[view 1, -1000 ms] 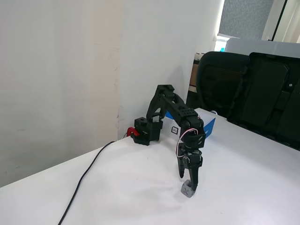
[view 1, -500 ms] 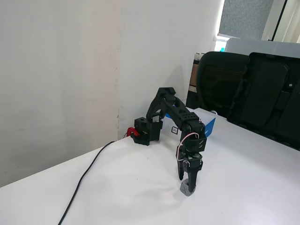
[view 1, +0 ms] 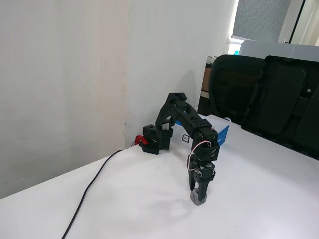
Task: Grasp the gray block and put it in the box.
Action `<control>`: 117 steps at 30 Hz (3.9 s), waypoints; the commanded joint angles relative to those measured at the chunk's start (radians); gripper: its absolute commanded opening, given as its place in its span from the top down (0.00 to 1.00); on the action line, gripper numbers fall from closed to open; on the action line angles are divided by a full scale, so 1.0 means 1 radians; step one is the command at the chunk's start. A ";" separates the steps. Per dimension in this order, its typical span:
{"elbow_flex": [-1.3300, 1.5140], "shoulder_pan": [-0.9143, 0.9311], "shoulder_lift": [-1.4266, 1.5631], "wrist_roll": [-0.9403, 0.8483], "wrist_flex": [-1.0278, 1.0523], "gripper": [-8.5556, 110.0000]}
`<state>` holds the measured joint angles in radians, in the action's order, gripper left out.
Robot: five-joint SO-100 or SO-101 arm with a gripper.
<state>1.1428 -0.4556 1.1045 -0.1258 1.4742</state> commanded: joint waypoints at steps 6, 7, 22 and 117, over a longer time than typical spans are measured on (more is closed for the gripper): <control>-0.023 -0.031 0.104 -0.014 0.000 0.93; -0.015 -0.034 0.115 -0.014 -0.002 0.93; 0.232 -0.057 0.393 -0.014 -0.074 0.93; 0.281 1.339 0.917 0.137 0.285 0.93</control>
<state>1.4067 0.8145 1.9451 0.0291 1.7641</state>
